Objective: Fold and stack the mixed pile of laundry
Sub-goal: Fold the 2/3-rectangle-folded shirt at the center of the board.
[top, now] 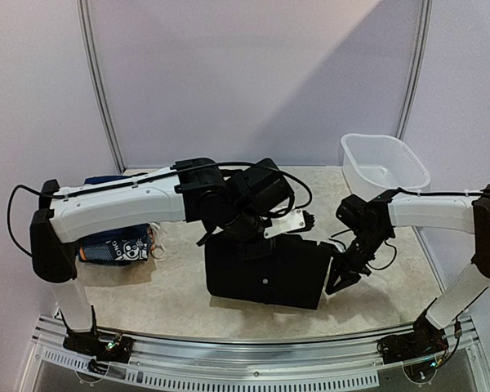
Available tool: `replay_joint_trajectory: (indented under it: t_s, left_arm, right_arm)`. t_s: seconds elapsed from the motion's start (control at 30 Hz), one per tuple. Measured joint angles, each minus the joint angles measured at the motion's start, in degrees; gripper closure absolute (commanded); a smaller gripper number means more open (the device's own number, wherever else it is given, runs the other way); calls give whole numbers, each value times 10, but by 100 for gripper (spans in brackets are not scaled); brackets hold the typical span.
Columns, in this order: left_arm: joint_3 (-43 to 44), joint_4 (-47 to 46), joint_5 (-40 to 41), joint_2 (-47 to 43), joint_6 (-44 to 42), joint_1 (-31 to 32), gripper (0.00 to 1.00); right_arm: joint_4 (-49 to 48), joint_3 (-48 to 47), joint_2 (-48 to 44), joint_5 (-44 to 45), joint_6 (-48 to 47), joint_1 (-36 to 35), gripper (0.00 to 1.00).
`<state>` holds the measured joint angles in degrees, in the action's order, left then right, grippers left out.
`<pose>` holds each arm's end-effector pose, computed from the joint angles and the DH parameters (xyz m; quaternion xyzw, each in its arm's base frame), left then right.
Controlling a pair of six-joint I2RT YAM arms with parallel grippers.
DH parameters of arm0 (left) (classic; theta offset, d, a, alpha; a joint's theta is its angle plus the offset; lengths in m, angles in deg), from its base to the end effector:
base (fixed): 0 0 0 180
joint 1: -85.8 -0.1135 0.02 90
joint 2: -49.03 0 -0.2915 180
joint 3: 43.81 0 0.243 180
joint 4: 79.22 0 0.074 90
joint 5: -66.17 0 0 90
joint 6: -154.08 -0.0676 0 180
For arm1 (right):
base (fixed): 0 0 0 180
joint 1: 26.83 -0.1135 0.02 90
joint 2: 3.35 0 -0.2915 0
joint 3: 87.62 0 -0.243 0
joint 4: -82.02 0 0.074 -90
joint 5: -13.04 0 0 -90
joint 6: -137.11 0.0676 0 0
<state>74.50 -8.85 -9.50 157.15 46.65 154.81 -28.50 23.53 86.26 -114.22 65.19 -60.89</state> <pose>0.1658 -0.3854 0.3125 0.6332 0.7207 -0.0025 0.2823 0.1798 0.1710 0.1911 0.1311 -0.9385 -0.2861 0.1422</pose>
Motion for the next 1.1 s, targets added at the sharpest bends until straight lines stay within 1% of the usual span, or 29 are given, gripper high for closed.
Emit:
replay_joint_trajectory:
  t_s: [0.27,0.53,0.73,1.0,1.1]
  left_arm:
    - [2,-29,-27,45,-27,-30,100]
    - [8,-53,-47,83,-47,-66,100]
    - [40,-67,-61,119,-65,-94,100]
    - [83,-92,-79,181,-91,-114,100]
    - [85,-102,-80,198,-94,-122,100]
  right_arm:
    - [43,21,-38,-10,-6,0,100]
    - [65,21,-86,54,45,0,100]
    - [67,21,-120,94,90,0,100]
    - [79,20,-126,122,113,0,100]
    - [81,19,-127,128,117,0,100]
